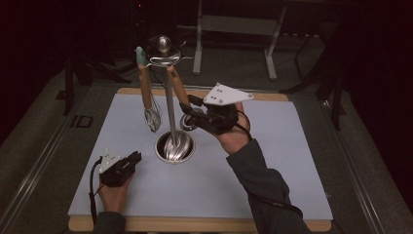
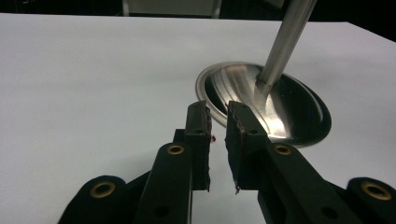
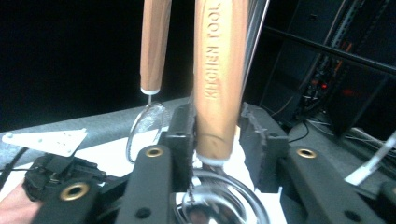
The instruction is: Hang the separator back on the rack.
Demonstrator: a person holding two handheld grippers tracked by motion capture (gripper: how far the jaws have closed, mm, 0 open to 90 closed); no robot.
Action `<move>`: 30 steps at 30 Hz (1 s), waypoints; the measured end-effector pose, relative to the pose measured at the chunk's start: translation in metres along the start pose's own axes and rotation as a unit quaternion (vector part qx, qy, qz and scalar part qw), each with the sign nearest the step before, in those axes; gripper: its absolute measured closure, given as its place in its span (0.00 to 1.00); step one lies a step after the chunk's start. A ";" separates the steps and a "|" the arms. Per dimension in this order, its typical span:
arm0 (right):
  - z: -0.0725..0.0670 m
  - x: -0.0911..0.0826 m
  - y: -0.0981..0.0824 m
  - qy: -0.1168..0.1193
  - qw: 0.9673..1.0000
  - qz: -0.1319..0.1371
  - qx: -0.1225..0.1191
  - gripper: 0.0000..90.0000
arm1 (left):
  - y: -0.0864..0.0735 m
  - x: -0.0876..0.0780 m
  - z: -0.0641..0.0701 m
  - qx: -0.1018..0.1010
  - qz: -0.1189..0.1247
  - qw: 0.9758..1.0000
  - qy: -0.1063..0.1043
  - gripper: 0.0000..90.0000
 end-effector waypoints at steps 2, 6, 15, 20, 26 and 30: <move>0.000 -0.001 -0.001 0.003 1.000 0.000 0.001 0.70 | 0.000 0.000 0.000 0.000 0.000 1.000 0.000 0.88; 0.002 -0.005 -0.003 0.009 1.000 0.000 0.007 0.69 | 0.000 0.000 0.000 0.001 0.000 1.000 0.001 0.88; 0.013 -0.010 -0.041 0.019 0.997 -0.071 0.020 0.67 | 0.000 0.000 0.000 0.002 -0.001 1.000 0.001 0.88; 0.025 -0.012 -0.064 0.009 0.994 -0.104 0.040 0.66 | 0.000 0.000 0.000 0.002 -0.001 1.000 0.002 0.88; 0.032 -0.016 -0.082 -0.008 0.990 -0.137 0.034 0.65 | 0.000 0.000 0.000 0.003 -0.001 1.000 0.002 0.87; 0.036 -0.021 -0.094 -0.012 0.988 -0.151 0.038 0.64 | 0.000 0.000 0.000 0.002 -0.001 1.000 0.002 0.87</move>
Point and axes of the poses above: each handheld gripper's, and its own axes: x roughly forward along the jaws, y roughly out of its top, z roughly to its right, the point moved 10 cm from there along x, roughly forward along the jaws
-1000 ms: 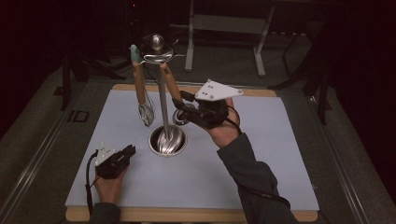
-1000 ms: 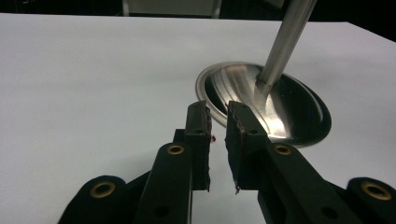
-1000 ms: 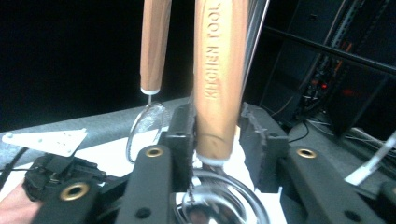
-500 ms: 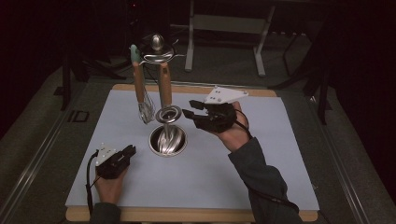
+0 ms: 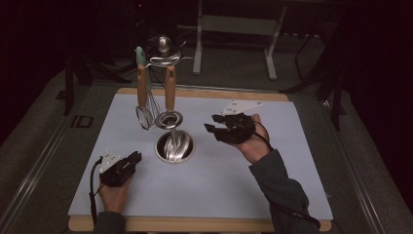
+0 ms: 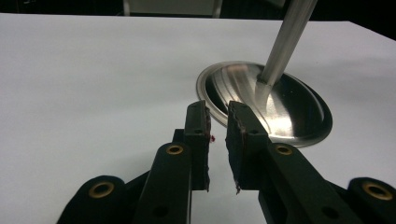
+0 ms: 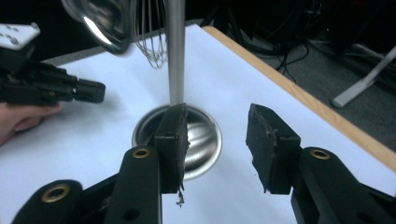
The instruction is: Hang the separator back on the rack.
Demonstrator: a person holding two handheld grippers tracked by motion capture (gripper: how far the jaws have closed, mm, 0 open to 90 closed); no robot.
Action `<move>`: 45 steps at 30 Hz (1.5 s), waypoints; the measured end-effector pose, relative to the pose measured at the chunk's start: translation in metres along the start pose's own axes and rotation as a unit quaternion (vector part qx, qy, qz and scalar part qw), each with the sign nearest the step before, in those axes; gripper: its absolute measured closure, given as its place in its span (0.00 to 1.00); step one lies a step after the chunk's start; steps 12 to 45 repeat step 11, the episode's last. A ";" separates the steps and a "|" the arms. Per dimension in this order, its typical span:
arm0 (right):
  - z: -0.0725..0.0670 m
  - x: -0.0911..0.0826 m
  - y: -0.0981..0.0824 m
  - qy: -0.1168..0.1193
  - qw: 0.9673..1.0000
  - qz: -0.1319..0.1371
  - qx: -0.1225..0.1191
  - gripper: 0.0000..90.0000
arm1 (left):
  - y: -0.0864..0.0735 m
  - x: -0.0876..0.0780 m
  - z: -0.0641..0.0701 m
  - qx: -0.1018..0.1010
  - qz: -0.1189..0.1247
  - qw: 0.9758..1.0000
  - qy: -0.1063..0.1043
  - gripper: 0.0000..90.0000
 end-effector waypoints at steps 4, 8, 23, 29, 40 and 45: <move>0.006 0.001 -0.012 -0.002 1.000 -0.010 0.009 0.64 | 0.000 0.000 0.000 0.001 -0.001 1.000 0.001 0.87; 0.010 0.000 -0.019 -0.004 1.000 -0.015 0.013 0.64 | 0.000 0.000 0.000 0.001 -0.002 1.000 0.000 0.87; 0.013 -0.001 -0.024 -0.004 1.000 -0.018 0.015 0.64 | 0.000 0.000 0.000 0.000 -0.003 1.000 0.001 0.87; 0.013 -0.001 -0.024 -0.004 1.000 -0.018 0.015 0.64 | 0.000 0.000 0.000 0.000 -0.003 1.000 0.001 0.87; 0.013 -0.001 -0.024 -0.004 1.000 -0.018 0.015 0.64 | 0.000 0.000 0.000 0.000 -0.003 1.000 0.001 0.87; 0.013 -0.001 -0.024 -0.004 1.000 -0.018 0.015 0.64 | 0.000 0.000 0.000 0.000 -0.003 1.000 0.001 0.87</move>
Point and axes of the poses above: each handheld gripper's, and its own axes: x roughly forward along the jaws, y roughly out of its top, z roughly to its right, the point moved 10 cm from there along x, roughly forward along the jaws
